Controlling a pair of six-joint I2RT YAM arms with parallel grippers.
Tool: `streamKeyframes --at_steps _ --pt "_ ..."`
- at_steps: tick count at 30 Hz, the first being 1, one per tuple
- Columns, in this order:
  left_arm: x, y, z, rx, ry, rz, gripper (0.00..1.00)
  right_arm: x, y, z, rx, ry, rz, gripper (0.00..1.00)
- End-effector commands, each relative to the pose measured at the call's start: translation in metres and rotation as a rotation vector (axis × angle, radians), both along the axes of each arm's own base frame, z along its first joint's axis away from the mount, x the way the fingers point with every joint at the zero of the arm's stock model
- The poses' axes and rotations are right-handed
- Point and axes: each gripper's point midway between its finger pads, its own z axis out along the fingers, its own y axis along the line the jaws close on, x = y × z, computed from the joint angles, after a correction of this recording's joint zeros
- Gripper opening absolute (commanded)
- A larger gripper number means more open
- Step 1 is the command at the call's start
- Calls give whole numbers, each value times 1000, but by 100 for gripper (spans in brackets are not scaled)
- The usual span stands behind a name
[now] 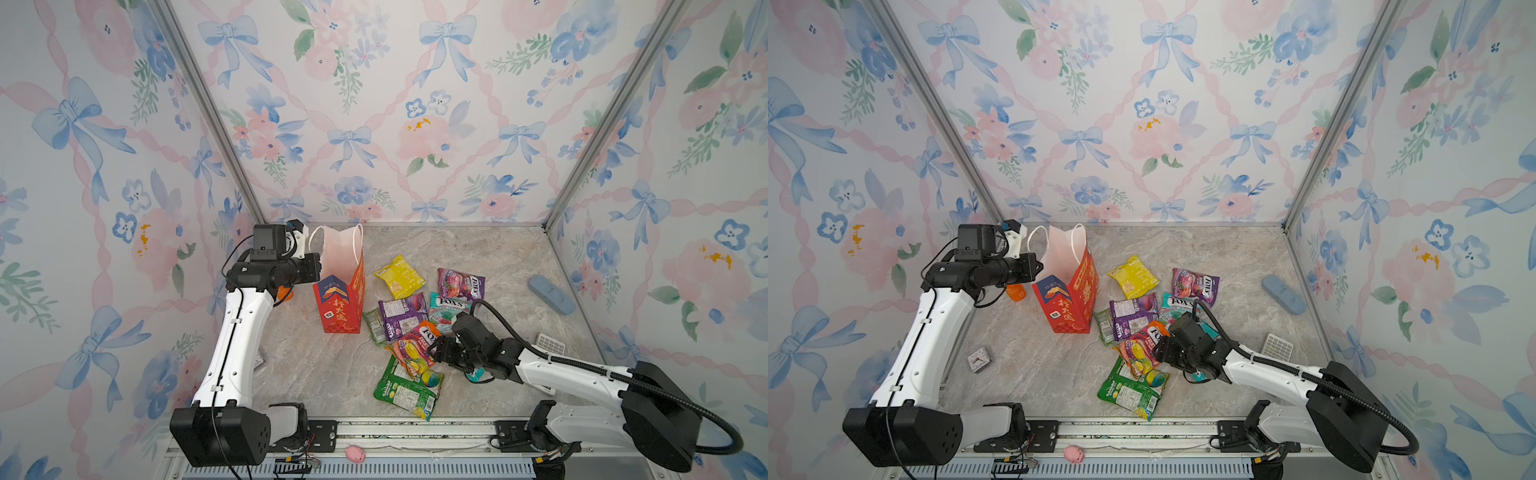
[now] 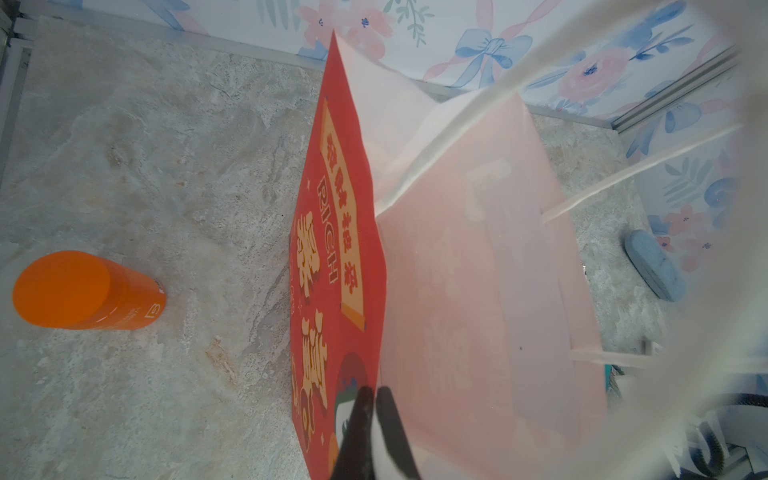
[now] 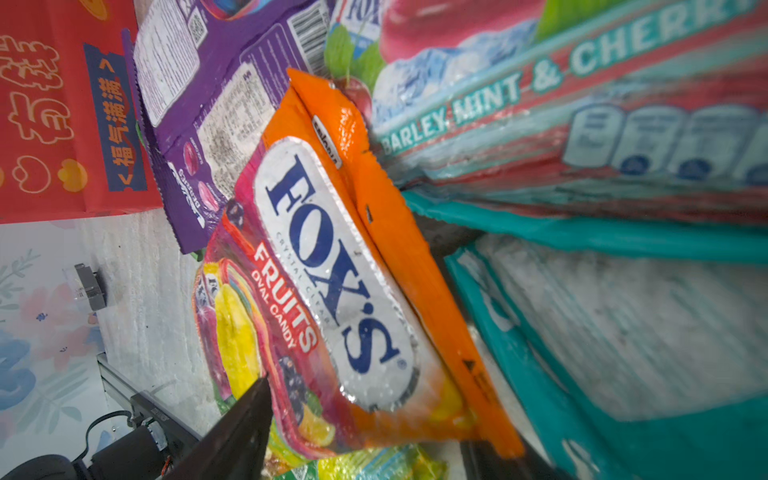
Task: Place the snacks into the paper bag
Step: 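Grasp the orange Fox's Fruits packet with the right gripper, then lift the orange packet and carry it over the bag held by the left gripper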
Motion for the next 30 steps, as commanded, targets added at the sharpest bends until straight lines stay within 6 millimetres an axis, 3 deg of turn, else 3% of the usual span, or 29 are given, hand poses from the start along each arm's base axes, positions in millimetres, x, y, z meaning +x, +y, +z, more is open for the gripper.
streamKeyframes --at_steps 1,7,12,16,25,30 --pt "0 0 3 -11 -5 -3 0 10 6 2 47 -26 -25 66" --pt "5 0 3 -16 2 2 0 18 6 6 32 -60 -32 39" --pt "8 2 5 -10 -1 11 21 25 9 19 22 -104 -15 19" --pt "12 6 7 3 -4 25 31 33 14 41 13 -168 21 2" --pt "22 13 4 32 5 57 31 49 29 104 3 -328 127 0" --pt "25 15 2 40 12 62 15 58 37 149 -1 -426 185 0"
